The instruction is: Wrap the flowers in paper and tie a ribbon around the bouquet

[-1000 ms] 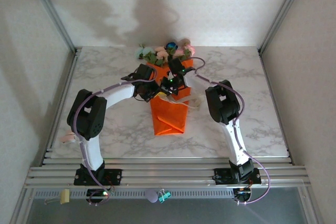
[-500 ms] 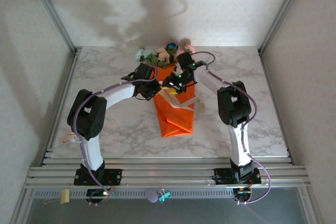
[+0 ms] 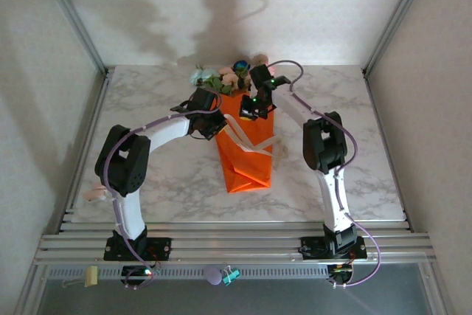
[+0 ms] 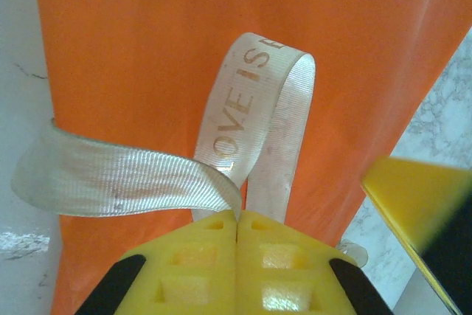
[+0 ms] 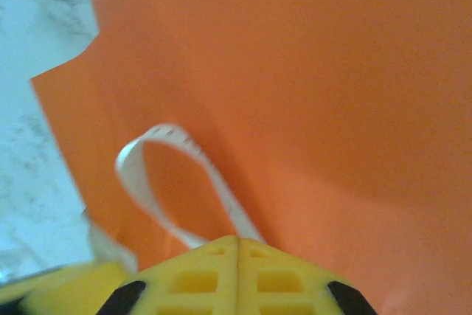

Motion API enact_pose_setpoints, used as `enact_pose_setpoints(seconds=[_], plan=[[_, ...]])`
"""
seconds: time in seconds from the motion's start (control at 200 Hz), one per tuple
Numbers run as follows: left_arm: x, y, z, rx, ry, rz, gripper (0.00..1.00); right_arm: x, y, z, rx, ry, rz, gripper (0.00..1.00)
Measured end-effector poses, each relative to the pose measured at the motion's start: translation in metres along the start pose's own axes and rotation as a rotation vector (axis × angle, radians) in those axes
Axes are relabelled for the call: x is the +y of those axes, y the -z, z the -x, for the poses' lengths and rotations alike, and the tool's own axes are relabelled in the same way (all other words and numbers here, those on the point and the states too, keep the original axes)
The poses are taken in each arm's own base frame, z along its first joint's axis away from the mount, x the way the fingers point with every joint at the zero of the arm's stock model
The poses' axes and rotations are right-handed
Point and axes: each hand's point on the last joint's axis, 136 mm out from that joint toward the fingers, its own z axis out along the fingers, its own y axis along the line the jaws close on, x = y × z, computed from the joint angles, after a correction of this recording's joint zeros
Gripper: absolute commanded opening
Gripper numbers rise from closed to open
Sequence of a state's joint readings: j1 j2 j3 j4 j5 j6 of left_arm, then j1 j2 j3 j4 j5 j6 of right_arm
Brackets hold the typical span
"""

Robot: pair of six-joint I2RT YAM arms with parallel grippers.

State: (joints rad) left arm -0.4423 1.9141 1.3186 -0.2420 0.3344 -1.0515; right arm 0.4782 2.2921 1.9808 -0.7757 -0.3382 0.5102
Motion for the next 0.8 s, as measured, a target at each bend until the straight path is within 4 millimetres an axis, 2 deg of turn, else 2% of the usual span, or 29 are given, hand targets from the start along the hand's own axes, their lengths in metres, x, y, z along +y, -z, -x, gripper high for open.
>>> enact_pose_setpoints(seconds=[0.15,0.24,0.38,0.491,0.561,0.651,0.801], plan=[[-0.001,0.0,0.0,0.002,0.0,-0.003,0.0,-0.014,-0.03,-0.01,0.075,0.005,-0.038,0.09],[-0.001,0.0,-0.001,0.006,0.0,-0.005,0.0,-0.011,-0.038,-0.02,0.118,0.035,-0.033,0.08],[-0.003,0.001,0.0,0.006,0.0,-0.01,0.0,0.002,-0.04,-0.045,0.174,0.094,0.004,0.05],[-0.007,0.001,0.003,0.002,-0.001,-0.017,0.0,0.001,-0.034,-0.074,0.23,0.099,0.021,0.04],[-0.009,-0.001,0.004,0.001,-0.001,-0.018,0.0,0.0,-0.028,-0.085,0.252,0.095,0.043,0.06],[-0.007,-0.005,0.005,0.003,0.002,-0.012,0.0,0.0,-0.022,-0.085,0.254,0.088,0.07,0.12],[-0.005,-0.014,0.007,0.01,-0.002,0.005,0.05,-0.005,-0.01,-0.068,0.206,0.075,0.079,0.22]])
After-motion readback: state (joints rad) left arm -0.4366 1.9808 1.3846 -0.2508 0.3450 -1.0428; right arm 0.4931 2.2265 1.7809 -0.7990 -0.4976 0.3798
